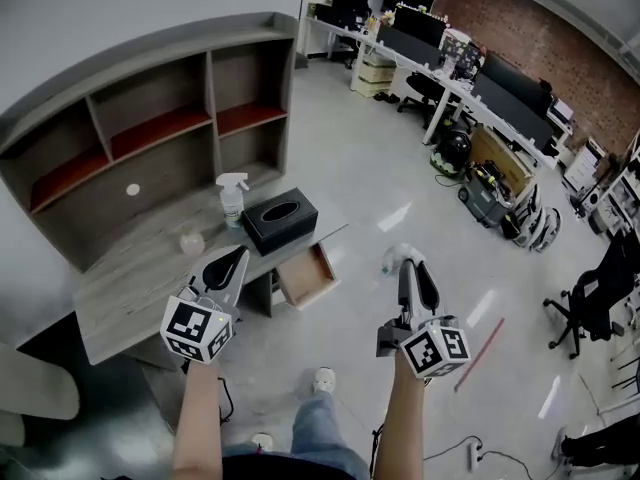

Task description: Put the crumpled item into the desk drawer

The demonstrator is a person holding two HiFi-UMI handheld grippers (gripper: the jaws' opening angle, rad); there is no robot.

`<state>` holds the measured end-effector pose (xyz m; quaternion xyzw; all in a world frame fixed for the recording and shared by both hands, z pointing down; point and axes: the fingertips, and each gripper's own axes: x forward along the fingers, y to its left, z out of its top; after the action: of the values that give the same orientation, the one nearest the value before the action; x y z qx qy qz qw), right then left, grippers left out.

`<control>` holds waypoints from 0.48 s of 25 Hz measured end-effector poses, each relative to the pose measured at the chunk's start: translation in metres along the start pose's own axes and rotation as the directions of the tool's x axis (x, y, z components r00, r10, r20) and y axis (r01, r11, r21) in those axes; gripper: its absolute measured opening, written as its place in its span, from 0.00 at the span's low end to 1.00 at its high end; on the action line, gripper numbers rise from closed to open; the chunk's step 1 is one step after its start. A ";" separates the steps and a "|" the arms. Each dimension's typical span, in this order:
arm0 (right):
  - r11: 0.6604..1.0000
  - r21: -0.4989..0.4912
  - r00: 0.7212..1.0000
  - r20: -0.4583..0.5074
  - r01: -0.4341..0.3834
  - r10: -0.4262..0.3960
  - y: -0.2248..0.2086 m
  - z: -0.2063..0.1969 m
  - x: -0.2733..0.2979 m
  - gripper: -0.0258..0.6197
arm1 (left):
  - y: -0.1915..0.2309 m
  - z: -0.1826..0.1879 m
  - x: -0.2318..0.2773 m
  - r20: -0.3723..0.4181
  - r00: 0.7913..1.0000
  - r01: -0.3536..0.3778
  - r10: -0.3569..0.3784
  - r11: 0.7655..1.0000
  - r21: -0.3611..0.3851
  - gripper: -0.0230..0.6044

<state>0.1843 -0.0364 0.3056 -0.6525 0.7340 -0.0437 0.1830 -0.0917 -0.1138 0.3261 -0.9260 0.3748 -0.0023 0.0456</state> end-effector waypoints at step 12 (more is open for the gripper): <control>0.971 0.059 0.964 -0.120 -0.230 0.236 -0.085 -0.031 0.176 0.18 | 0.053 -0.033 0.114 -0.054 0.967 -0.250 0.248 0.968 -0.022 0.04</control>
<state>0.2394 -0.2259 0.3227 -0.5534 0.8146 -0.0791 0.1547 -0.0477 -0.2338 0.3508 -0.8718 0.4891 -0.0148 0.0227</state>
